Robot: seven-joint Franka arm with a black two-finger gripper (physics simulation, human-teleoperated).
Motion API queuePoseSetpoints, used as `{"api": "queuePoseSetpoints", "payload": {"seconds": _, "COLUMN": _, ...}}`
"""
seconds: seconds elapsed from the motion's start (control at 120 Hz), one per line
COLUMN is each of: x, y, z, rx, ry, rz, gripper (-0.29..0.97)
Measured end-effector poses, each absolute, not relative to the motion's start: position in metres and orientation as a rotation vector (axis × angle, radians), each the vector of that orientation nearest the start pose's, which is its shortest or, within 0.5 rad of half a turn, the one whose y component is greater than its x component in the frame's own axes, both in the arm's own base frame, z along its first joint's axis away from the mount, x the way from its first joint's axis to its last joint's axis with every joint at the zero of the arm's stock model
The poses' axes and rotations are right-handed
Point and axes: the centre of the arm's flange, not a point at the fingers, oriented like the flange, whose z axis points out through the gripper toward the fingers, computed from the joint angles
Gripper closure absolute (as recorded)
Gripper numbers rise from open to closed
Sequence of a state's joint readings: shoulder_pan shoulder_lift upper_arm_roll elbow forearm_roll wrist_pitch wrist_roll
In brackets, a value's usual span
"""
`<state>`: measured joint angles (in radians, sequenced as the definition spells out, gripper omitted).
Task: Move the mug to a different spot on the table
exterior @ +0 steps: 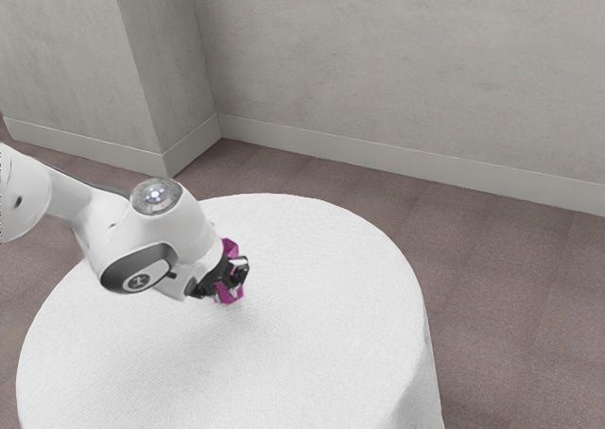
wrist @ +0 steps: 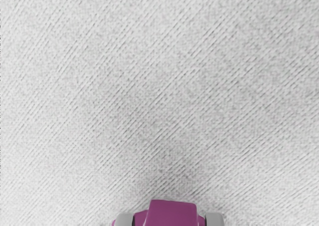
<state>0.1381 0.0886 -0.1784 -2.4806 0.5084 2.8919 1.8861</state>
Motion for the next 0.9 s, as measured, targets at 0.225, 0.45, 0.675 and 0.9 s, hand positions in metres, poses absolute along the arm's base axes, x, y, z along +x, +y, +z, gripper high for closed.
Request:
{"api": "queuePoseSetpoints", "payload": {"seconds": 0.225, "x": 0.505, "y": -0.046, "z": 0.266, "rx": -1.016, "ry": 2.609, "rz": -0.06, "gripper": 0.68}}
{"api": "queuePoseSetpoints", "payload": {"seconds": 0.45, "x": 0.504, "y": -0.045, "z": 0.259, "rx": -1.029, "ry": 2.619, "rz": -0.051, "gripper": 0.41}}
{"api": "queuePoseSetpoints", "payload": {"seconds": 0.675, "x": 0.499, "y": -0.045, "z": 0.259, "rx": -1.038, "ry": 2.621, "rz": -0.044, "gripper": 0.16}}
{"api": "queuePoseSetpoints", "payload": {"seconds": 0.9, "x": 0.487, "y": -0.046, "z": 0.26, "rx": -1.061, "ry": 2.622, "rz": -0.028, "gripper": 0.07}}
